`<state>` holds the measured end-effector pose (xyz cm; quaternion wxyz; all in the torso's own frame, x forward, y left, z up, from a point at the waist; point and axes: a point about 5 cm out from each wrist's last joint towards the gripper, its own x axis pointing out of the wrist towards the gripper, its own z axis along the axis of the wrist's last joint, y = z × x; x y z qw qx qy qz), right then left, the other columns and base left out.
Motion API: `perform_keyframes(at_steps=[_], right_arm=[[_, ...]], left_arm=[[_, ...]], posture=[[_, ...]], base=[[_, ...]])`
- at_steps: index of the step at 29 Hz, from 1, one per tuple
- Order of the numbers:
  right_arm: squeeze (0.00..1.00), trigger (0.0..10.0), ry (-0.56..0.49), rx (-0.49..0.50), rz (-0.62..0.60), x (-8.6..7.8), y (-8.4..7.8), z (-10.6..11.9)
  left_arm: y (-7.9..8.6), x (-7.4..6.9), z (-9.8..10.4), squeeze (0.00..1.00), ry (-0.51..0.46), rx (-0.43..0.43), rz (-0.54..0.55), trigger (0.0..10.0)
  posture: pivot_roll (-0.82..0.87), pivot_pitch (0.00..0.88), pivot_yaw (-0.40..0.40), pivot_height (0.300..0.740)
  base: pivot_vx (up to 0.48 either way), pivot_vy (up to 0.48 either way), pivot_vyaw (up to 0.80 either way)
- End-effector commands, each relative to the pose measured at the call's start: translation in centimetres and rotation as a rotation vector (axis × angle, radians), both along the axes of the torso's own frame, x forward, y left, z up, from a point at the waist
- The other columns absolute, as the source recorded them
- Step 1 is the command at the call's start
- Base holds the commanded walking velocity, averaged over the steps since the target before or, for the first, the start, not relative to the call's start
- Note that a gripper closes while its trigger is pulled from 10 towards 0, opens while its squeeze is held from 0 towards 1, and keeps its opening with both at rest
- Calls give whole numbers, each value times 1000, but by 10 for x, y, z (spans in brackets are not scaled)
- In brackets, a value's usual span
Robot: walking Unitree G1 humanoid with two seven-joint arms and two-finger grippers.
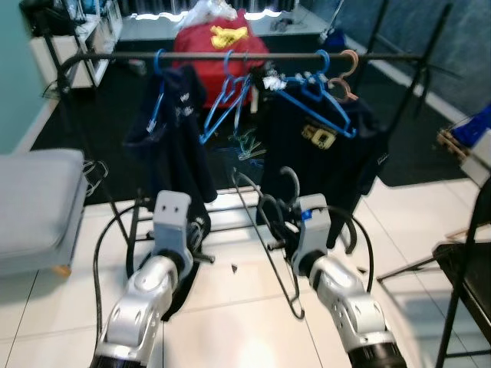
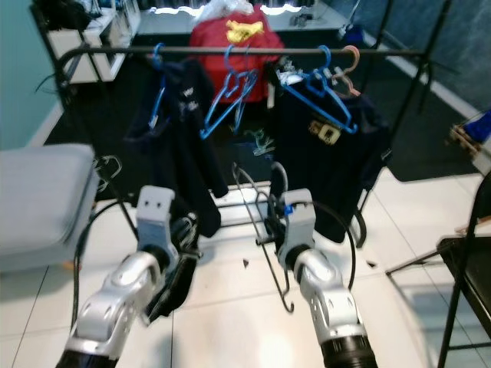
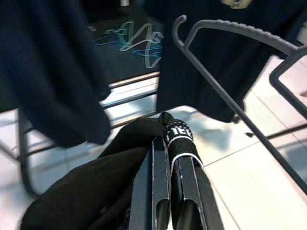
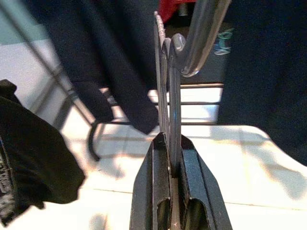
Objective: Hang hanger
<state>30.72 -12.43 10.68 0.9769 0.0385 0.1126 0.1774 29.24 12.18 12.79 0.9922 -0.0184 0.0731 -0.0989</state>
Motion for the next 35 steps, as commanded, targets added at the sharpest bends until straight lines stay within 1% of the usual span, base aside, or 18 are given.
perform_keyframes(at_steps=[1, 5, 13, 16, 19, 25, 30, 35], right_arm=[[0, 10000, 9, -4, -25, 0, -7, -1], [0, 10000, 0, 3, -9, -1, -3, 1], [0, 10000, 0, 6, -9, -1, -3, 1], [0, 10000, -1, 2, -8, 0, -3, 1], [0, 10000, -8, -22, 26, 0, -1, 3], [0, 10000, -15, -38, 45, 0, 1, 5], [0, 10000, -30, -22, 43, 3, -1, 10], [0, 10000, -46, -39, 27, 6, -4, 12]], left_arm=[[-3, -1, 1, 0, -9, -16, -16, 10000], [-3, -1, 0, 0, -8, -19, -19, 10000], [-3, 0, 0, 0, -10, -20, -17, 10000], [-2, 0, 1, 0, -10, -18, -13, 10000], [0, 1, 0, 0, -4, -12, -4, 10000], [1, 0, -1, 0, 1, -10, 5, 10000], [1, 0, -2, 0, 4, -7, 5, 10000], [1, 0, -3, 0, 6, -8, 4, 10000]], posture=[[6, 80, -16, 740], [6, 82, -15, 740], [8, 88, -16, 740], [8, 91, -15, 740], [8, 94, -17, 740], [8, 92, -18, 740], [10, 92, -18, 740], [8, 88, -19, 740]], base=[[349, 0, -800], [354, 0, 0], [363, 0, 0], [371, 0, 0], [371, 0, 0], [374, 0, 800], [371, 0, 0], [373, 0, 0]])
